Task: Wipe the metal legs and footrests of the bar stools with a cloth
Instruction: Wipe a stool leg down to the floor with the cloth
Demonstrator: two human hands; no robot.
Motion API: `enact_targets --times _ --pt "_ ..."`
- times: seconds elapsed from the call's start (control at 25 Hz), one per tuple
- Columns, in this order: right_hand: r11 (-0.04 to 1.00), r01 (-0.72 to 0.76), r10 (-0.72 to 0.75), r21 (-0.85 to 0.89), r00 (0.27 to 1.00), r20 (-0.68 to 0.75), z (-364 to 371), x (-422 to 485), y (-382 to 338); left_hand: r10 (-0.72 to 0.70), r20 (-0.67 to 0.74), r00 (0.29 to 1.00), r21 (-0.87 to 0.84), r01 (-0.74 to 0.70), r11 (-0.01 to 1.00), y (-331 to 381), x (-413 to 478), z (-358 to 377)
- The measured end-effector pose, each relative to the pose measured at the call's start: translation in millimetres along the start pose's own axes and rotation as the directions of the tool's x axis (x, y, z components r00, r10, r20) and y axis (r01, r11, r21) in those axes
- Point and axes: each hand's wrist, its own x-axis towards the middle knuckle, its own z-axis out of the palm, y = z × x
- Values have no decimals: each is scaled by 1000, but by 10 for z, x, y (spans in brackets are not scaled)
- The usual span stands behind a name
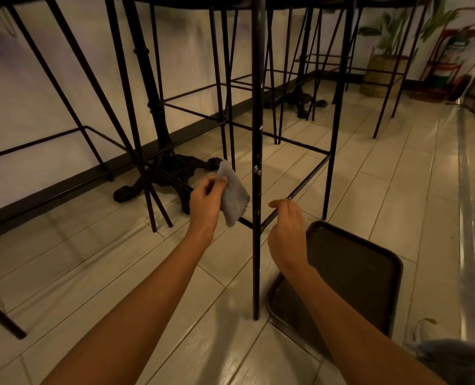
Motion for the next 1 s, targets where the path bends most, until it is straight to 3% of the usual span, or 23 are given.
enact_targets --times 0.16,0.36,0.64,0.8,1.0 --pt "947 218 -174 -237 965 195 -26 37 315 128 -70 989 -81 -133 988 382 34 130" --pt "885 325 -202 -333 913 353 -74 130 463 358 -113 927 -100 -369 924 835 51 318" --pt "934 331 -213 -135 819 533 -45 168 297 555 -144 819 22 -558 829 1182 192 513" --pt "946 292 -180 -139 833 523 -40 144 256 603 -155 783 79 -598 798 1321 256 545" --pt "960 259 -181 -110 867 465 -17 73 260 761 -167 627 168 -742 648 1648 338 681"
